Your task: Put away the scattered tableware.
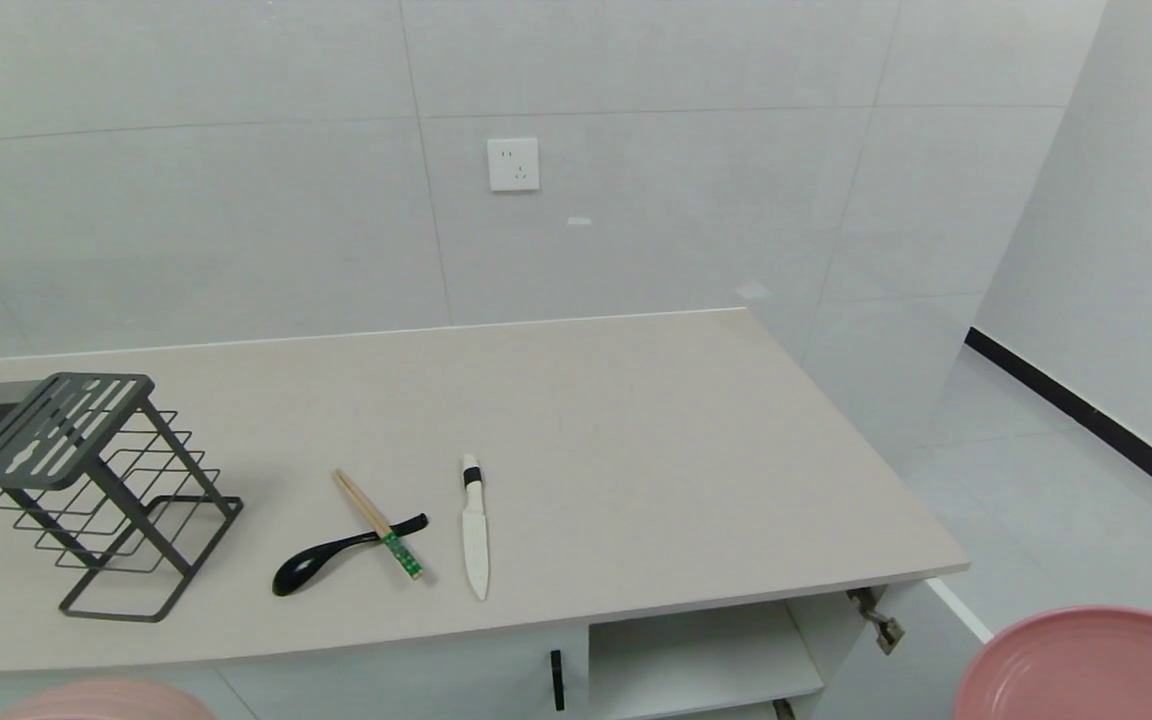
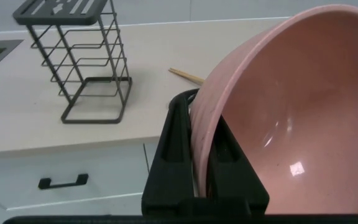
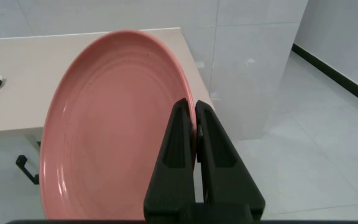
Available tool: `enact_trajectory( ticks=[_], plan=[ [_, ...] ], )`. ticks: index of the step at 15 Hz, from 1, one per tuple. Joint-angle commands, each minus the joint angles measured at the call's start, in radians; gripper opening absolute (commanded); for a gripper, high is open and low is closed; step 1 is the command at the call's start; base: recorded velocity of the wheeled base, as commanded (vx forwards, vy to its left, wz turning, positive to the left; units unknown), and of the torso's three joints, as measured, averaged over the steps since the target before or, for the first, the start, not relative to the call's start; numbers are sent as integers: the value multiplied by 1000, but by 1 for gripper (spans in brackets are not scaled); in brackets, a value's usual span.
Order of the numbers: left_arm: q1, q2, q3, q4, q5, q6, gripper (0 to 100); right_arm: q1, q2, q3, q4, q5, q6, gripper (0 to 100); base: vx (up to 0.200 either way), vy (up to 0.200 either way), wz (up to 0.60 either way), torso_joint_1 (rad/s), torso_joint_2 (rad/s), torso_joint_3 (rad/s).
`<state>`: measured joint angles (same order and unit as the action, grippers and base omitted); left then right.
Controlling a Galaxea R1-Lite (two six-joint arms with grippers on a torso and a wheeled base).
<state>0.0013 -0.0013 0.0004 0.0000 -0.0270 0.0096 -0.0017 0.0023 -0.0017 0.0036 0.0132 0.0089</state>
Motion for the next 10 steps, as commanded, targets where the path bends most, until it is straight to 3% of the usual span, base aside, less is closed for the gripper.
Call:
enact_trajectory(
  ticks=[1, 3, 5, 10],
  plan=[
    [0, 1, 0, 0, 1, 1, 0, 0, 1, 0, -1, 1, 0, 0, -200, 0, 0, 7, 2, -2],
    [0, 1, 0, 0, 1, -3, 0, 0, 1, 0, -1, 1, 0, 0, -200, 0, 0, -5, 0, 2],
    [0, 1, 0, 0, 1, -3, 0, 0, 1, 0, -1, -1, 0, 0, 0, 0, 0, -40, 82, 40],
    [0, 1, 0, 0, 1, -3, 0, 0, 1, 0, -1, 1, 0, 0, 0, 0, 0, -173, 368, 174]
  ],
)
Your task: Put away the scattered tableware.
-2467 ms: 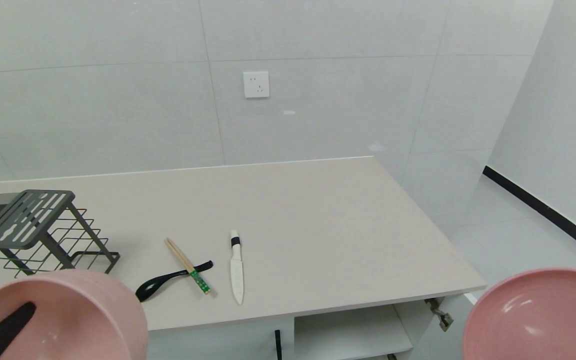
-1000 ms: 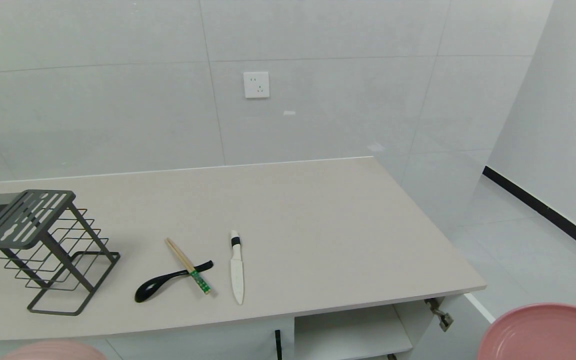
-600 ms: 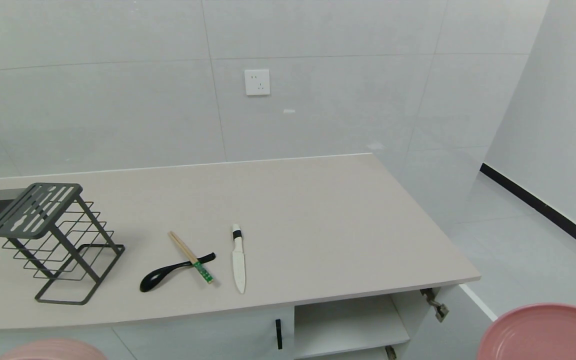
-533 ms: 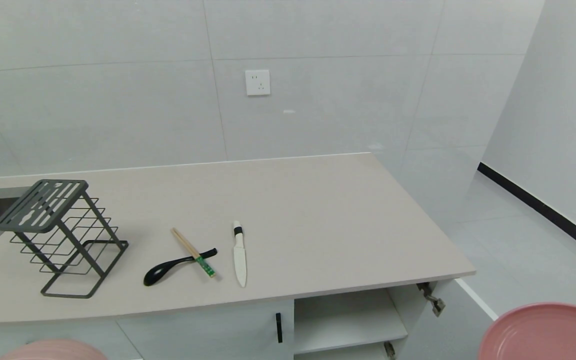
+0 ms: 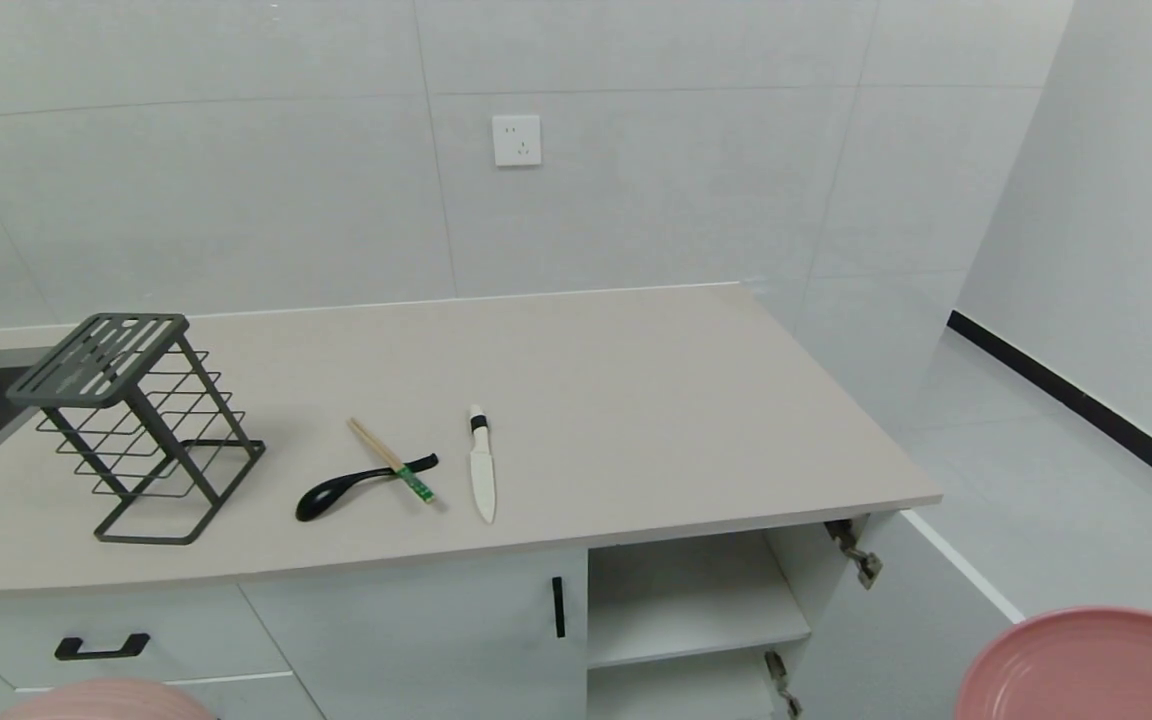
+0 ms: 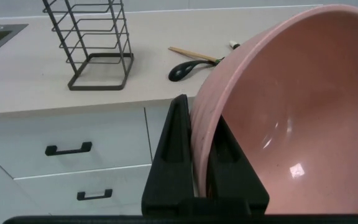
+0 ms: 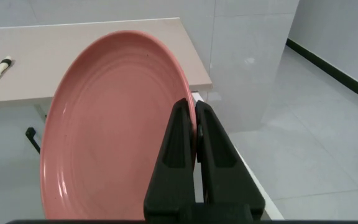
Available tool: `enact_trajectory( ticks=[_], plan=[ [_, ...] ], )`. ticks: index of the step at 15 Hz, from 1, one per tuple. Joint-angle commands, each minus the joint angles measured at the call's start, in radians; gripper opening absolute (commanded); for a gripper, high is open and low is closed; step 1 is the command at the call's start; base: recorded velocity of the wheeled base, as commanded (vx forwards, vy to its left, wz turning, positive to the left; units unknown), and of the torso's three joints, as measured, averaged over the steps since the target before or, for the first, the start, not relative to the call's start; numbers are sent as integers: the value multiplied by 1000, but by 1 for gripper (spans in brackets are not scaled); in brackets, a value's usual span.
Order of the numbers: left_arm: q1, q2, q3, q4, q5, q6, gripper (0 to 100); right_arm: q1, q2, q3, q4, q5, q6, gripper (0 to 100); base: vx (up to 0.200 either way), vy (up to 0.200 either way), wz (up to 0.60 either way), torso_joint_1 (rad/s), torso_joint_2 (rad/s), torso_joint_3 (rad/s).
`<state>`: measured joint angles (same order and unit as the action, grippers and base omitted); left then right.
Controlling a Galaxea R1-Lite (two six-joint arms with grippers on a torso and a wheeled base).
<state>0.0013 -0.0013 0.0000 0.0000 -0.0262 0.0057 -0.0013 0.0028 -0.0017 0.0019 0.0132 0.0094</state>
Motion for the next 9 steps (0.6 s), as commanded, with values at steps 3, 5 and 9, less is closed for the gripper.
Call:
enact_trajectory(
  ticks=[3, 5, 9],
  plan=[
    [0, 1, 0, 0, 0, 0, 0, 0, 0, 0, 1, -1, 0, 0, 0, 0, 0, -256, 507, 248],
    [0, 1, 0, 0, 0, 0, 0, 0, 0, 0, 1, -1, 0, 0, 0, 0, 0, -278, 552, 273],
    [0, 1, 0, 0, 0, 0, 0, 0, 0, 0, 1, 1, 0, 0, 0, 0, 0, -276, 538, 268]
  ],
)
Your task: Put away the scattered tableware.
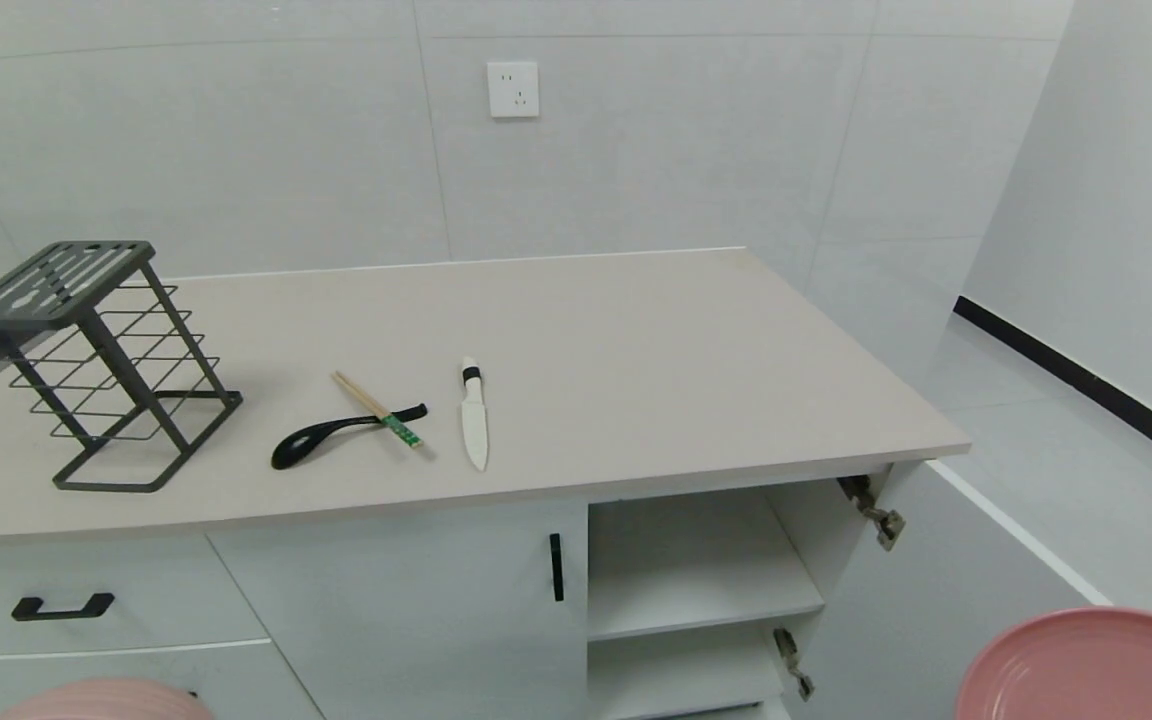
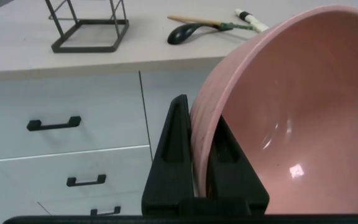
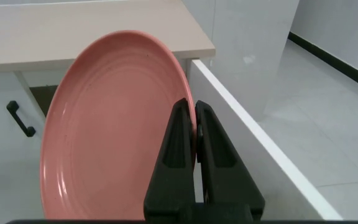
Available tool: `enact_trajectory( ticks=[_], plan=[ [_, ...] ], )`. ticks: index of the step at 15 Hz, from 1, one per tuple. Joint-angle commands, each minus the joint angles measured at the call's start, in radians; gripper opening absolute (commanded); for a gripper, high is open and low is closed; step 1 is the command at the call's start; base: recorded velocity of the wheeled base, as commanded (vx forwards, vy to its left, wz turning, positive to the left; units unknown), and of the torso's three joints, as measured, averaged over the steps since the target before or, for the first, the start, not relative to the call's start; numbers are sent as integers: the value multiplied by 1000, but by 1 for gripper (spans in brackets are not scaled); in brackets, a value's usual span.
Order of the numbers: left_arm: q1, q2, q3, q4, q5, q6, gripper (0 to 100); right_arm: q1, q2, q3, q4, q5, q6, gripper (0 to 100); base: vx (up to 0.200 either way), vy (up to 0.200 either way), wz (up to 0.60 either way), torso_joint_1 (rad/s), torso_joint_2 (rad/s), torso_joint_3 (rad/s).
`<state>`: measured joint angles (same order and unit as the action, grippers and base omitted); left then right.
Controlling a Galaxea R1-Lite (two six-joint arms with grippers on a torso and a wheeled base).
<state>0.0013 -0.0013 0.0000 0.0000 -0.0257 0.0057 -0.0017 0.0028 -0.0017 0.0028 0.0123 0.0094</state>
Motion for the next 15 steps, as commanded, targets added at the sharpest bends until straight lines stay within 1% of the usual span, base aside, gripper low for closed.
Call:
enact_trajectory(
  ticks=[1, 10, 15],
  plan=[
    [0, 1, 0, 0, 0, 0, 0, 0, 0, 0, 0, 0, 0, 0, 0, 0, 0, -271, 535, 266],
    [0, 1, 0, 0, 0, 0, 0, 0, 0, 0, 0, 0, 0, 0, 0, 0, 0, -257, 499, 240],
    [0, 1, 0, 0, 0, 0, 0, 0, 0, 0, 0, 0, 0, 0, 0, 0, 0, -254, 459, 198]
  ],
)
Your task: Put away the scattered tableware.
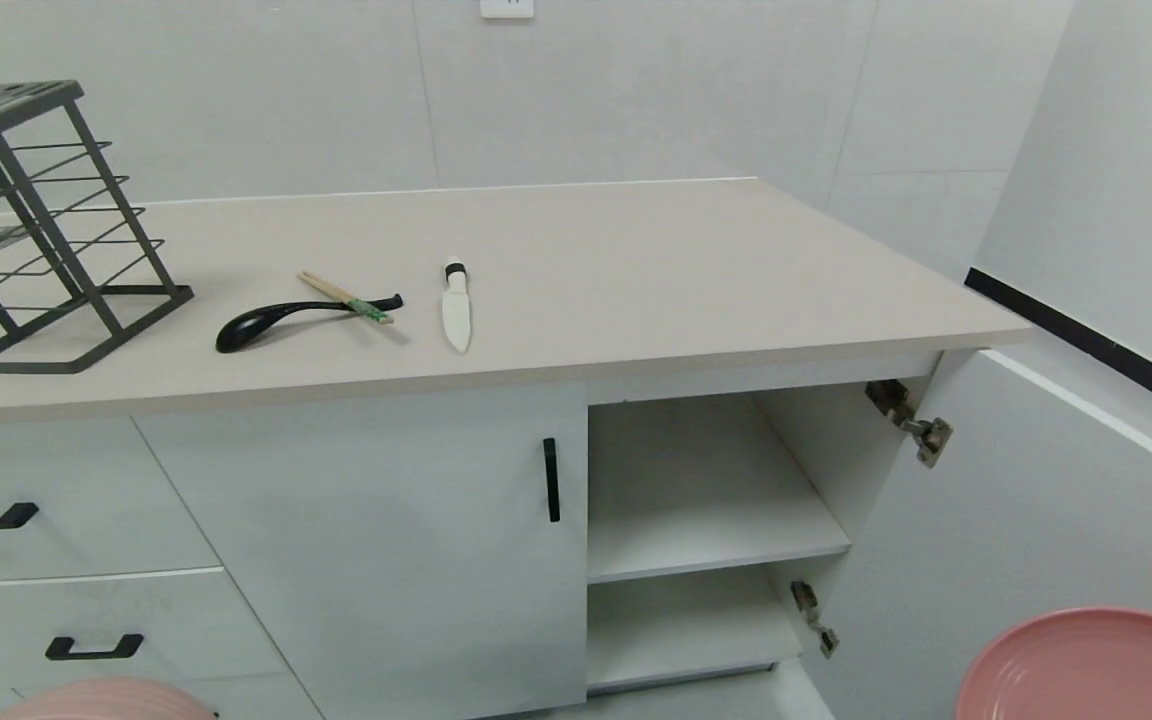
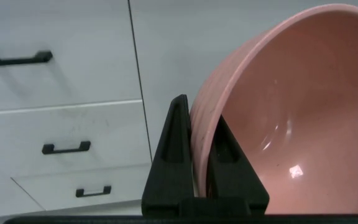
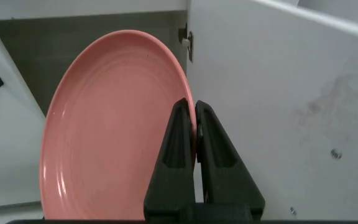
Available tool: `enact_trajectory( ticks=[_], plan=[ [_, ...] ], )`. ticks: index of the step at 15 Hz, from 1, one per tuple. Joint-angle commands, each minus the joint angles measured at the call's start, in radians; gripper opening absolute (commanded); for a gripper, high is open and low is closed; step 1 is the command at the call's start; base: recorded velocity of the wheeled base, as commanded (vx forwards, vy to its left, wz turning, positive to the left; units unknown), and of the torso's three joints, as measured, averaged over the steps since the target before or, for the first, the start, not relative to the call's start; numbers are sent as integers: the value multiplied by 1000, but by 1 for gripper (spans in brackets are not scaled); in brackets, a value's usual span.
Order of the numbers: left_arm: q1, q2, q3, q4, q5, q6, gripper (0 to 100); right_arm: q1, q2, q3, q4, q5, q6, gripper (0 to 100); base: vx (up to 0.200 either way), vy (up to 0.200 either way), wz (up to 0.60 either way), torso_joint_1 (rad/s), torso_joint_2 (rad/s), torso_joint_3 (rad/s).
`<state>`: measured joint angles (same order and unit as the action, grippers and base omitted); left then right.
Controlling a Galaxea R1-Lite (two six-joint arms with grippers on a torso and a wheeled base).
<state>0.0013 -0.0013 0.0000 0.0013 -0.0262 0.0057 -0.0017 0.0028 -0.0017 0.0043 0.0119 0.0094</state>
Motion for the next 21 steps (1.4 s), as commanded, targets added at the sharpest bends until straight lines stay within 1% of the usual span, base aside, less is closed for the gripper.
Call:
enact_trajectory(
  ticks=[1, 3, 6, 8, 11, 15, 17, 21],
  plan=[
    [0, 1, 0, -1, 0, 0, 0, 0, 0, 0, -1, 0, 0, 0, 0, 0, 0, -246, 349, 188],
    [0, 1, 0, -1, 0, 0, 0, 0, 0, 0, -1, 0, 0, 0, 0, 0, 0, -261, 344, 117],
    [0, 1, 0, -1, 0, 0, 0, 0, 0, 0, -1, 0, -2, 0, 200, 0, 0, -253, 320, 133],
    [0, 1, 0, -1, 0, 0, 0, 0, 0, 0, -1, 0, -2, 0, 0, 0, 0, -112, 273, 124],
    [0, 1, 0, -1, 0, 0, 0, 0, 0, 0, -1, 0, -2, 0, 0, 0, 0, -22, 214, 36],
    [0, 1, 0, -3, 2, -1, 0, 0, 0, 0, -1, 0, -2, 0, 0, 0, 0, -2, 19, 13],
    [0, 1, 0, -1, -5, 2, 0, 0, 0, 0, -1, 0, -2, 0, 200, 0, 0, 0, 7, 46],
    [0, 1, 0, -1, -5, -3, 0, 0, 0, 0, -1, 0, -2, 0, 0, 0, 0, 0, 0, 0]
  ],
)
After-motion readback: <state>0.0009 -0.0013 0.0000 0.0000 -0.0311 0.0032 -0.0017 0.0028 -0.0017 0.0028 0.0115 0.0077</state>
